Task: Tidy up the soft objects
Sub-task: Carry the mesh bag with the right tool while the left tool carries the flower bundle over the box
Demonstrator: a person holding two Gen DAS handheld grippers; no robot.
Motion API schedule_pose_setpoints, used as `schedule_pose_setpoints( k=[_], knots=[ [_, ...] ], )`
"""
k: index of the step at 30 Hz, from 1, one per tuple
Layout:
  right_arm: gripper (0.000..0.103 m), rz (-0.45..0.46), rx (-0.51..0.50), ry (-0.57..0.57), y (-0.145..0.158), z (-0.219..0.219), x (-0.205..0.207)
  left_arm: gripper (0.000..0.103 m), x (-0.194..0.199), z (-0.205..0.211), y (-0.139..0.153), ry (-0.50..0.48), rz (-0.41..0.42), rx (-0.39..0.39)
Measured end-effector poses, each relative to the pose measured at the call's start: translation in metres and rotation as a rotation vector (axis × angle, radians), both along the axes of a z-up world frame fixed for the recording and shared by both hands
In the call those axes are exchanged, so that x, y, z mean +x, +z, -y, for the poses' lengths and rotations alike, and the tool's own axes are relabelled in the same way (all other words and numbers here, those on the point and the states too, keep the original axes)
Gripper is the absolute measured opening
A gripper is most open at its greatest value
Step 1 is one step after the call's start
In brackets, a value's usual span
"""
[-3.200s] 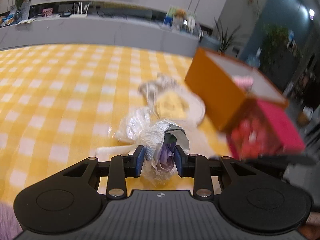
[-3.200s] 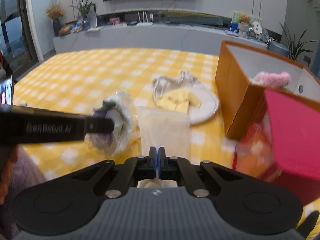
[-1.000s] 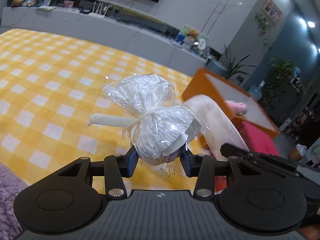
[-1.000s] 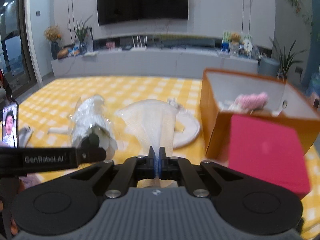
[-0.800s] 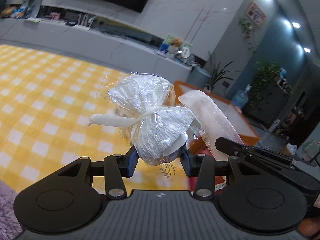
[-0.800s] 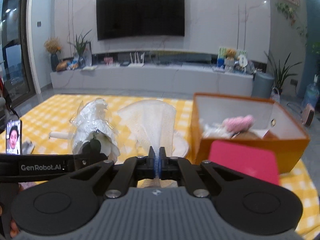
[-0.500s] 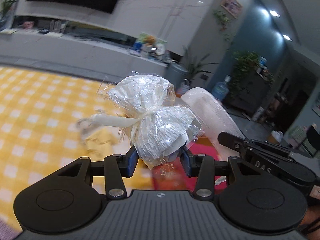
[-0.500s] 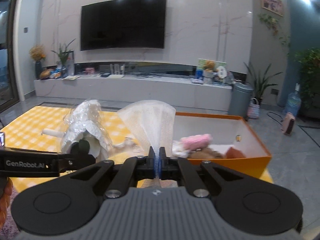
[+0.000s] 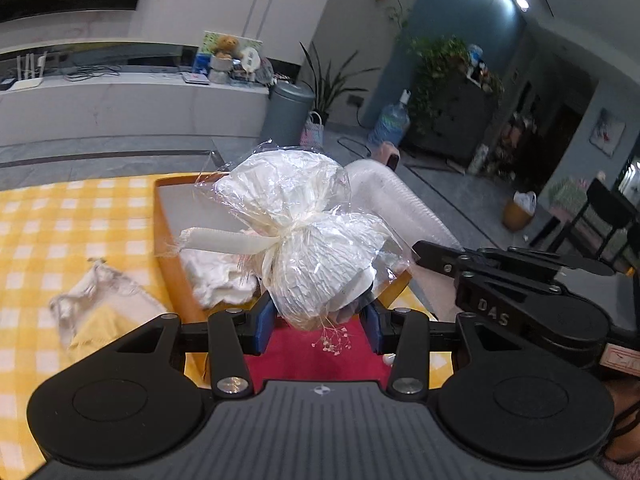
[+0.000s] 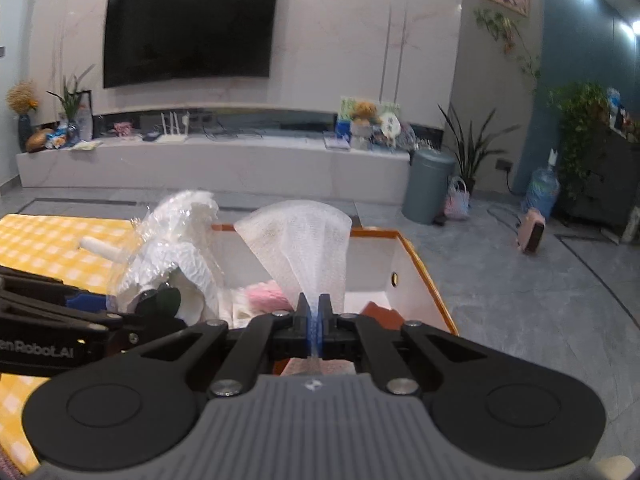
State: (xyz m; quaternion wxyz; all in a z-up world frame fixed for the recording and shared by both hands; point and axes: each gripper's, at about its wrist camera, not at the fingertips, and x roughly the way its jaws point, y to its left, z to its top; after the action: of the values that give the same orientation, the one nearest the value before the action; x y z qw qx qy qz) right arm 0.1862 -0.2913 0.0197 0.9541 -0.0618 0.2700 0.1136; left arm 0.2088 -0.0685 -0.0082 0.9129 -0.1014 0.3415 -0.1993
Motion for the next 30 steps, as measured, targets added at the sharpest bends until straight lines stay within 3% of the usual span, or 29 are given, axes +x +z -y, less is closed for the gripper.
schedule_pose_setpoints(
  k=[8, 16, 30],
  knots=[
    [0.0, -0.092, -0.017, -0.046, -0.024, 0.012, 0.063, 0.051, 0.048, 0.017, -0.015, -0.066, -0.06, 0.013],
    [0.0, -0.162, -0.126, -0.041, -0.064, 0.009, 0.11, 0.051, 0.08, 0.025, -0.043, -0.09, -0.136, 0.028],
    [0.007, -0.264, -0.158, -0.026, -0.093, 0.02, 0.136, 0.054, 0.103, 0.034, -0.062, -0.081, -0.202, 0.038]
  ],
)
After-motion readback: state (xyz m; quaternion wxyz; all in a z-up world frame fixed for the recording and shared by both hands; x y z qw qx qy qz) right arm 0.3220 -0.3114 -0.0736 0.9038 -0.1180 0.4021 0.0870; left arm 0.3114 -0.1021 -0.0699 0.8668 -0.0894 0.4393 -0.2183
